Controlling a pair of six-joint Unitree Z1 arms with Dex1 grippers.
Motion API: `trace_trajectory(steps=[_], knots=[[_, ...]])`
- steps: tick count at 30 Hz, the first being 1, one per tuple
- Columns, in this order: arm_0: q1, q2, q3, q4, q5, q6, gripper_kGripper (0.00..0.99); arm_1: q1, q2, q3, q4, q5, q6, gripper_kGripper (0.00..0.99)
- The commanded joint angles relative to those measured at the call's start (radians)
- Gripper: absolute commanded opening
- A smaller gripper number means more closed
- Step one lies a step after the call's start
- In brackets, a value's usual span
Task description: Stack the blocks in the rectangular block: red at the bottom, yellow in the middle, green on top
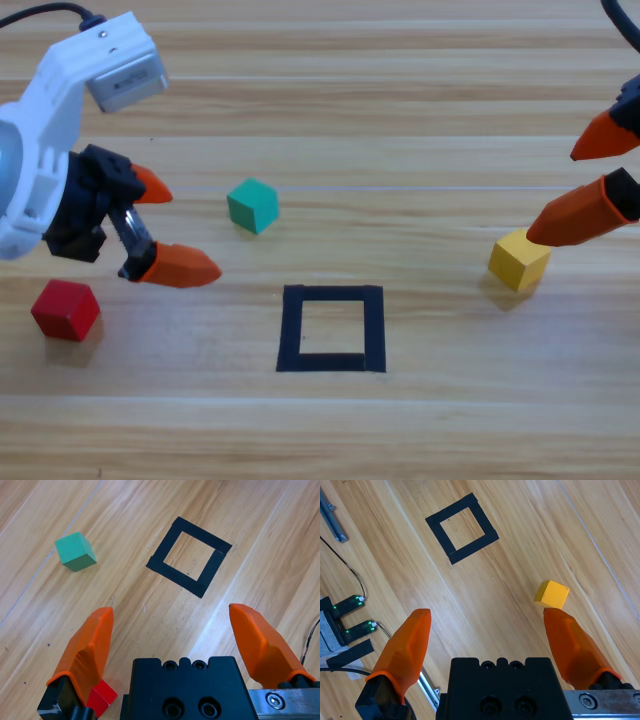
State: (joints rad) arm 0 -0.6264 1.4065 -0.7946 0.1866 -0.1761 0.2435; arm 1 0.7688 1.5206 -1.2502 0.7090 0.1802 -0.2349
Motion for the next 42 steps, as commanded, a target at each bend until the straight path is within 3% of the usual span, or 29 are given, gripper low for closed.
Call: trace_trajectory(steps=[1, 6, 14, 17, 21, 25, 34, 42], knots=[[-0.019, 0.002, 0.008, 0.01, 0.01, 0.0, 0.99, 0.027, 0.044, 0.02, -0.019, -0.007, 0.005, 0.986], [-0.019, 0.005, 0.006, 0.007, 0.012, 0.003, 0.99, 0.026, 0.035, 0.022, -0.019, -0.005, 0.014, 0.986], [-0.019, 0.006, 0.005, 0.01, 0.024, -0.004, 0.99, 0.026, 0.043, 0.029, -0.033, -0.079, 0.062, 0.986], [-0.019, 0.008, -0.015, 0.019, 0.104, -0.086, 0.99, 0.026, 0.064, 0.034, -0.054, -0.114, 0.104, 0.986], [-0.018, 0.017, -0.081, 0.103, 0.237, -0.299, 0.99, 0.026, 0.119, 0.018, -0.066, -0.261, 0.215, 0.986], [-0.013, 0.025, -0.138, 0.244, 0.306, -0.529, 0.99, 0.026, 0.217, 0.008, -0.088, -0.332, 0.21, 0.988], [0.048, 0.098, -0.158, 0.382, 0.31, -0.711, 0.989, 0.026, 0.431, -0.067, -0.083, -0.525, 0.22, 0.988], [0.102, 0.21, -0.178, 0.456, 0.34, -0.776, 0.99, 0.026, 0.51, -0.109, -0.057, -0.508, 0.201, 0.986]])
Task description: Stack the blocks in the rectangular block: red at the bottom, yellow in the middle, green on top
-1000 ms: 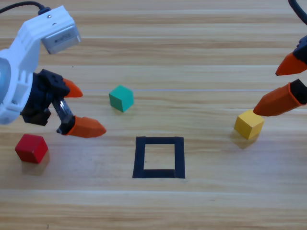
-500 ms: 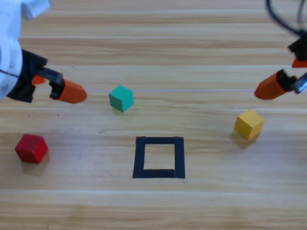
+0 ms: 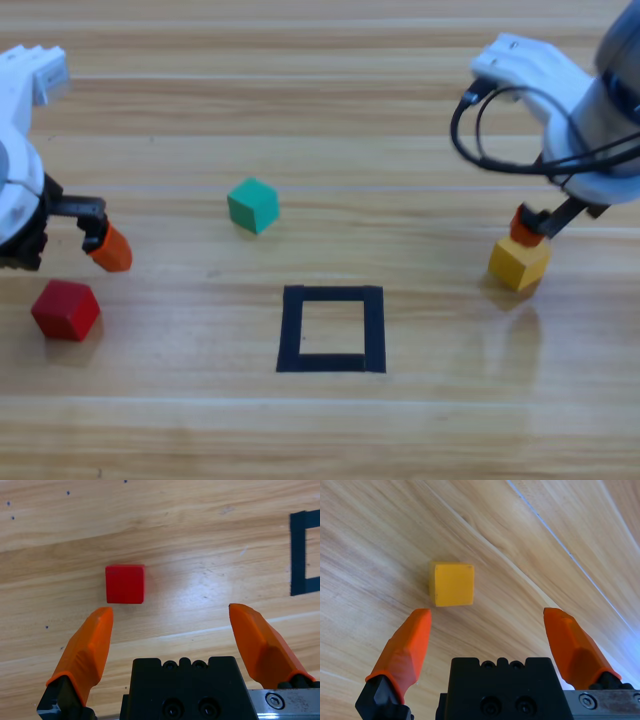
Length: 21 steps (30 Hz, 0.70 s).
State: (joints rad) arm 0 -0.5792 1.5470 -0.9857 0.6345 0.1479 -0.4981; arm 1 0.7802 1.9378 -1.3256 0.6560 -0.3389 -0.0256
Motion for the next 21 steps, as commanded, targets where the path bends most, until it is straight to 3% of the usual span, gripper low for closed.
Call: trace_trajectory(steps=[1, 11, 21], knots=[[0.058, 0.09, 0.012, 0.014, 0.016, -0.039, 0.99, 0.014, 0.098, -0.04, 0.001, 0.017, -0.008, 0.986], [0.09, 0.283, -0.027, 0.033, 0.016, -0.05, 0.99, -0.013, 0.168, -0.076, 0.013, 0.08, -0.025, 0.986], [0.144, 0.331, -0.014, -0.022, 0.013, -0.014, 0.989, -0.062, 0.245, -0.106, 0.016, 0.123, -0.027, 0.982]])
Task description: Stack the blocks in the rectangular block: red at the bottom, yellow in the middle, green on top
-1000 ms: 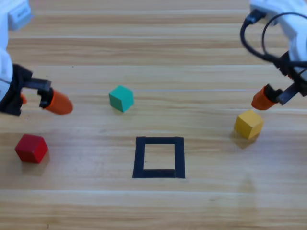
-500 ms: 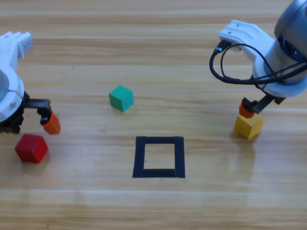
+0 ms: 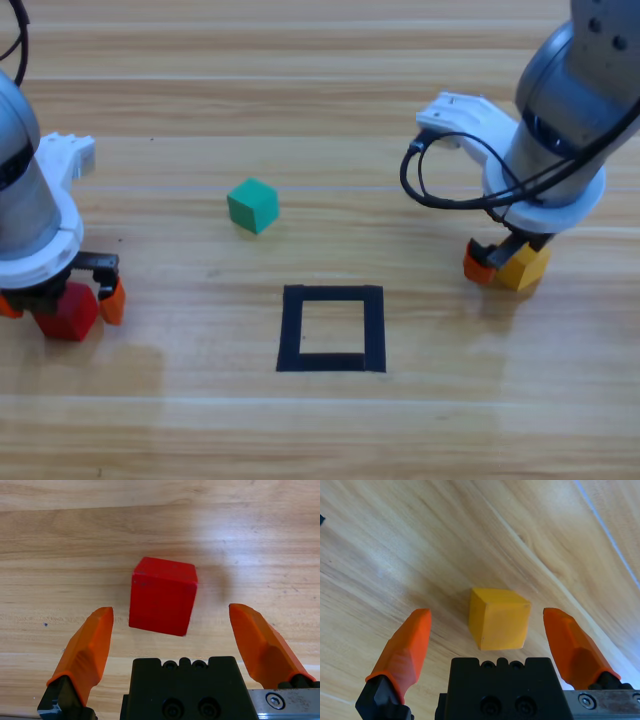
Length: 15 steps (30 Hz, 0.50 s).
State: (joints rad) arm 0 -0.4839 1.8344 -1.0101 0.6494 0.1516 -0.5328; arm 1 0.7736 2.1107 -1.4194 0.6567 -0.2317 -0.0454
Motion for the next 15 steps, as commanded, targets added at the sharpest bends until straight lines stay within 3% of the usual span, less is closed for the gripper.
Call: trace_trajectory(steps=[1, 15], knots=[[0.054, 0.046, 0.013, -0.05, 0.008, 0.028, 0.989, -0.059, 0.072, -0.013, 0.015, 0.011, -0.007, 0.98], [0.091, 0.046, 0.042, -0.116, -0.03, 0.103, 0.914, -0.094, 0.078, -0.007, 0.021, 0.034, 0.002, 0.896]])
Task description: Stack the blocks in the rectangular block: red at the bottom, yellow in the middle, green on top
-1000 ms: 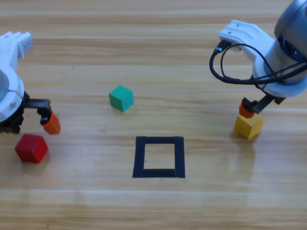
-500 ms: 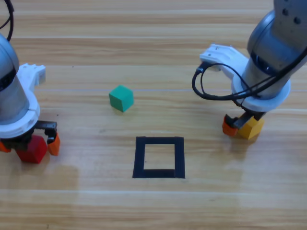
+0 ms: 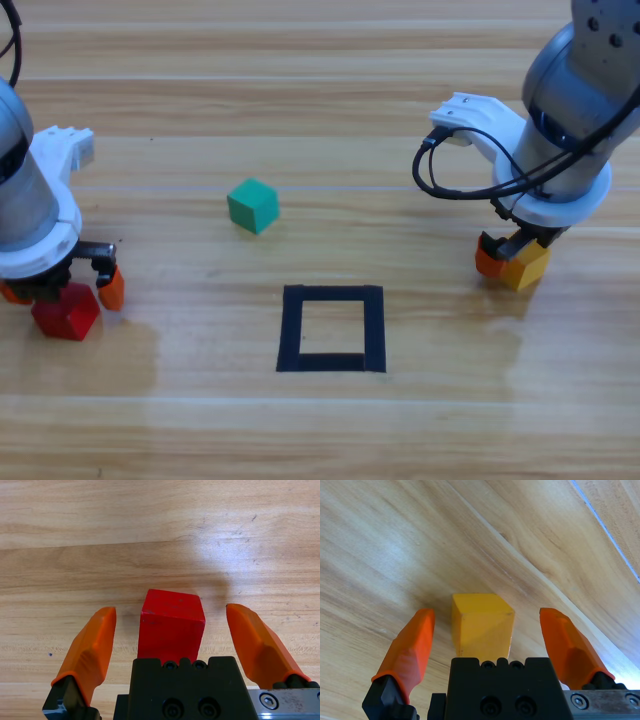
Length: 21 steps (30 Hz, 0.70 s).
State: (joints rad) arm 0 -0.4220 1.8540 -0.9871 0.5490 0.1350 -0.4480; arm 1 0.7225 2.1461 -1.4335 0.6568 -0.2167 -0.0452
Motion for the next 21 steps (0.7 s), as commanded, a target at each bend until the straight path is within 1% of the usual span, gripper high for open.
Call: trace_trajectory(steps=[1, 5, 10, 12, 14, 16, 18, 21], knots=[[0.029, 0.027, 0.021, -0.015, -0.017, 0.02, 0.914, -0.046, 0.043, 0.007, 0.021, 0.023, 0.002, 0.896], [0.029, 0.028, 0.027, -0.02, -0.023, 0.026, 0.902, -0.049, 0.046, 0.007, 0.027, 0.046, 0.002, 0.896], [0.029, 0.036, 0.027, -0.02, -0.028, 0.028, 0.848, -0.051, 0.046, 0.008, 0.03, 0.059, 0.004, 0.896], [0.029, 0.04, 0.027, -0.021, -0.031, 0.028, 0.845, -0.052, 0.048, 0.008, 0.03, 0.06, 0.002, 0.896], [0.029, 0.044, 0.027, -0.023, -0.031, 0.028, 0.793, -0.052, 0.054, 0.007, 0.03, 0.06, 0.008, 0.899], [0.029, 0.048, 0.03, -0.029, -0.032, 0.028, 0.775, -0.054, 0.06, 0.004, 0.03, 0.057, 0.011, 0.917], [0.029, 0.053, 0.031, -0.032, -0.032, 0.028, 0.765, -0.06, 0.061, 0.002, 0.03, 0.062, 0.016, 0.956], [0.031, 0.063, 0.034, -0.038, -0.032, 0.028, 0.764, -0.071, 0.063, -0.002, 0.03, 0.083, 0.019, 0.957]])
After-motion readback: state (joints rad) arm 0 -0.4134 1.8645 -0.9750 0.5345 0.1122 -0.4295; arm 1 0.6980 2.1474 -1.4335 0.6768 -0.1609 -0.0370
